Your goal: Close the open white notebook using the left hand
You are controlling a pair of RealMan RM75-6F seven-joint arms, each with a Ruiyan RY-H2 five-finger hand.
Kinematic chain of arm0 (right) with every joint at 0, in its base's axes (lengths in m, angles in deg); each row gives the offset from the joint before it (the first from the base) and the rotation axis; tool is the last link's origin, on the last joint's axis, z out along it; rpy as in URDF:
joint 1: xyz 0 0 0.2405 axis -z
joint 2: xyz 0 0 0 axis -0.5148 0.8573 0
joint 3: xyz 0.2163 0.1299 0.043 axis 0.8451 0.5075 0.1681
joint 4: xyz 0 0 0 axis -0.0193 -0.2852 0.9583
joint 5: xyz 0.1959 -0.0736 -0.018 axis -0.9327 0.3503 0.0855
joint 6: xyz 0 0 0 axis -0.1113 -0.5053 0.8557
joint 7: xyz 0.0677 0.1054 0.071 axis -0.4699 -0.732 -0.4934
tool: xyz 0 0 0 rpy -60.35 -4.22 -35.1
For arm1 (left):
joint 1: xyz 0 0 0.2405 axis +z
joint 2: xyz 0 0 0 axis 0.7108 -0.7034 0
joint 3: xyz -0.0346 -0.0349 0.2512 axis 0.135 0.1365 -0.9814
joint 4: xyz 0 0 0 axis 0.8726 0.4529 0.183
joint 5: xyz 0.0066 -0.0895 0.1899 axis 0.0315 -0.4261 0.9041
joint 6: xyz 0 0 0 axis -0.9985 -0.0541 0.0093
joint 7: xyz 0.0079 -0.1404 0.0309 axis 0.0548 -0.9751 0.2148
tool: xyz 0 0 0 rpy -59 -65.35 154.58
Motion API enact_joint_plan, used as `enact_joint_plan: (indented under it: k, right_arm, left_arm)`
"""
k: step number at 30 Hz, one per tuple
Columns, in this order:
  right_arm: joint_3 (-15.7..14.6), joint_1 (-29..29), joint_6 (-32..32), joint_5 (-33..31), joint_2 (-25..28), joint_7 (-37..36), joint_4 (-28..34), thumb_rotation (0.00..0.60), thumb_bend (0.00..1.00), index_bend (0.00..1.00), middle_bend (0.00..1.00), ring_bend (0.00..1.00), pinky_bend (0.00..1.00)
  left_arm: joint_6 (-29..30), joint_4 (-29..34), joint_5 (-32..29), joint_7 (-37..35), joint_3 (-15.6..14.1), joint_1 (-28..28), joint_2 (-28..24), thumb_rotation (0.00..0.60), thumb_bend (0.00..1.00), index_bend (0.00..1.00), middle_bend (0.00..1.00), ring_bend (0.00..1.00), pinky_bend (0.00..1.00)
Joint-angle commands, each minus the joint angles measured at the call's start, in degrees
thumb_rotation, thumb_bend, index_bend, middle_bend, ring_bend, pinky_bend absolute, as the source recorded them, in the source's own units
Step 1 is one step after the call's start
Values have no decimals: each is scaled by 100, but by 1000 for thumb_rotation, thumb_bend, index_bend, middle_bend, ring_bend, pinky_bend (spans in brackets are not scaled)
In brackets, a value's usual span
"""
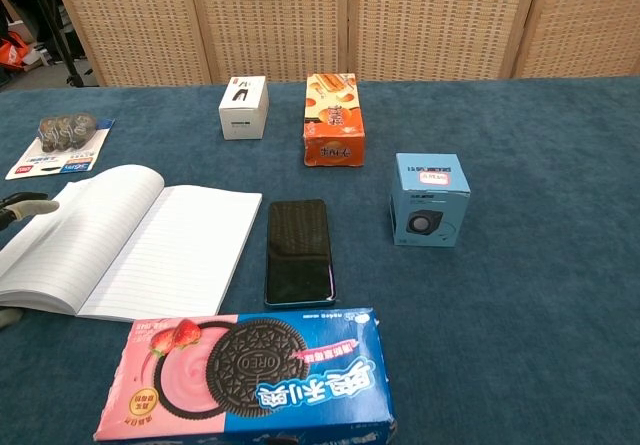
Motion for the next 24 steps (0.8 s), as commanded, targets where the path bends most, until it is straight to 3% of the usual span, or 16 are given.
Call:
enact_joint_plan:
  k: [1, 7, 14, 20, 24]
  right_arm:
    - [0, -2, 1, 4, -2, 3, -1, 600, 0, 0, 0, 0, 0]
    - [-7, -4, 5, 17, -9, 31, 5, 600, 0, 0, 0, 0, 0]
    - [-6, -3, 3, 16, -7, 21, 7, 600, 0, 0, 0, 0, 0]
    - [-7, -2, 7, 15, -4, 9, 2, 600, 0, 0, 0, 0, 0]
    - [-7, 0, -1, 21, -2, 4, 4, 600, 0, 0, 0, 0, 0]
  left_arm:
    - [8, -20, -17, 4, 19, -15, 11, 600, 274, 0, 0, 0, 0]
    - [65, -93, -10, 34, 29, -53, 38, 600, 420, 0, 0, 0, 0]
    - [114, -142, -2, 36, 8, -58, 43, 600, 522, 0, 0, 0, 0]
    - [197, -223, 22, 109, -12, -57, 55, 600, 585, 0, 0, 0, 0]
    - [318, -326, 67, 220, -20, -59, 70, 600, 571, 0, 0, 0, 0]
